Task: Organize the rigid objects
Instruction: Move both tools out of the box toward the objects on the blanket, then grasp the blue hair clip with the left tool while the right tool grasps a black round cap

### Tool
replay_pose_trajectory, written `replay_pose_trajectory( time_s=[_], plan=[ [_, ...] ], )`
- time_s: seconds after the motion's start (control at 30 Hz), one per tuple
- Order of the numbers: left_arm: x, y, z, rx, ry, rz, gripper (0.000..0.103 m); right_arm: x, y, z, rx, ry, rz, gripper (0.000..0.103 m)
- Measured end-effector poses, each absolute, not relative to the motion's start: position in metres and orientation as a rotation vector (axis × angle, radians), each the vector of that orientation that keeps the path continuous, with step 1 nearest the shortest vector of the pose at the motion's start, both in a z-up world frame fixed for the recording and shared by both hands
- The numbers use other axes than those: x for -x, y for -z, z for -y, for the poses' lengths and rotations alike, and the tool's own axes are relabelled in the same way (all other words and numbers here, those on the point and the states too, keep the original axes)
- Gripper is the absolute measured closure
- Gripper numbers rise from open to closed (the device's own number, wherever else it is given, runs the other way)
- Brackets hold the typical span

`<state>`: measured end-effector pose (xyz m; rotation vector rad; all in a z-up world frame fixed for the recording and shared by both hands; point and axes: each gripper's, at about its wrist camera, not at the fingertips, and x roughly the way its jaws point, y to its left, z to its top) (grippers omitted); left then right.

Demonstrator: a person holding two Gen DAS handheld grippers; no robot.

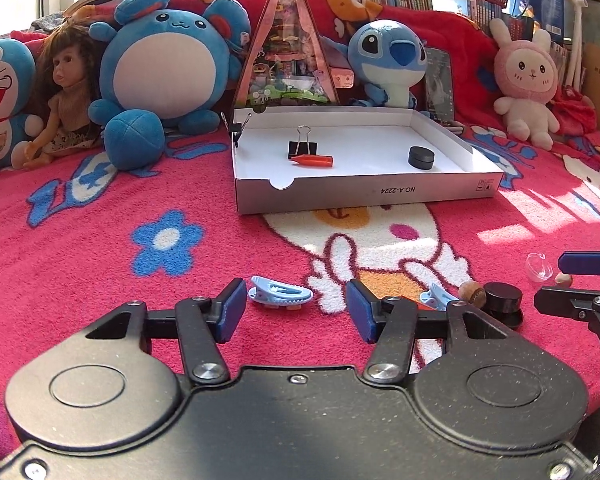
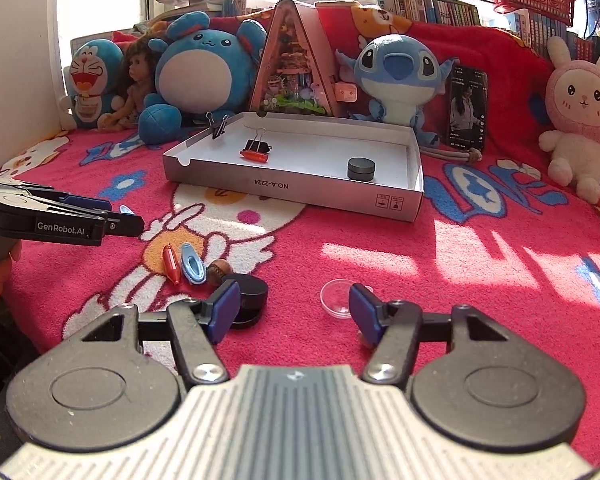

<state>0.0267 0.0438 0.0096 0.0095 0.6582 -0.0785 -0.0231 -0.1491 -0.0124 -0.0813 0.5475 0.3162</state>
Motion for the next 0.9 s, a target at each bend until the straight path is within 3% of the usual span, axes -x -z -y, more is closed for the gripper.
replay_pose_trajectory(
  time_s=[0.5, 0.57, 0.6, 0.63, 0.7, 0.9],
  plan=[
    [-0.043, 0.008, -0.043, -0.029, 0.056, -0.665, 0.048, -0.001, 0.023, 0.135, -0.008, -0.347, -0.603, 0.044],
    [-0.043, 0.008, -0.043, -0.022, 0.058, -0.667, 0.053, -0.002, 0.024, 0.134, -0.007, -0.349, -0.607, 0.046],
    [-0.044, 0.009, -0.043, -0.019, 0.059, -0.669, 0.064, -0.002, 0.024, 0.133, -0.006, -0.350, -0.610, 0.049],
    [-0.044, 0.009, -0.042, -0.022, 0.056, -0.674, 0.066, -0.002, 0.025, 0.132, -0.006, -0.353, -0.614, 0.055],
    [-0.043, 0.008, -0.041, -0.029, 0.051, -0.671, 0.067, -0.004, 0.026, 0.130, 0.001, -0.363, -0.629, 0.067],
    [-0.044, -0.002, -0.038, -0.011, 0.073, -0.671, 0.067, -0.004, 0.022, 0.129, 0.017, -0.357, -0.622, 0.067]
  ],
)
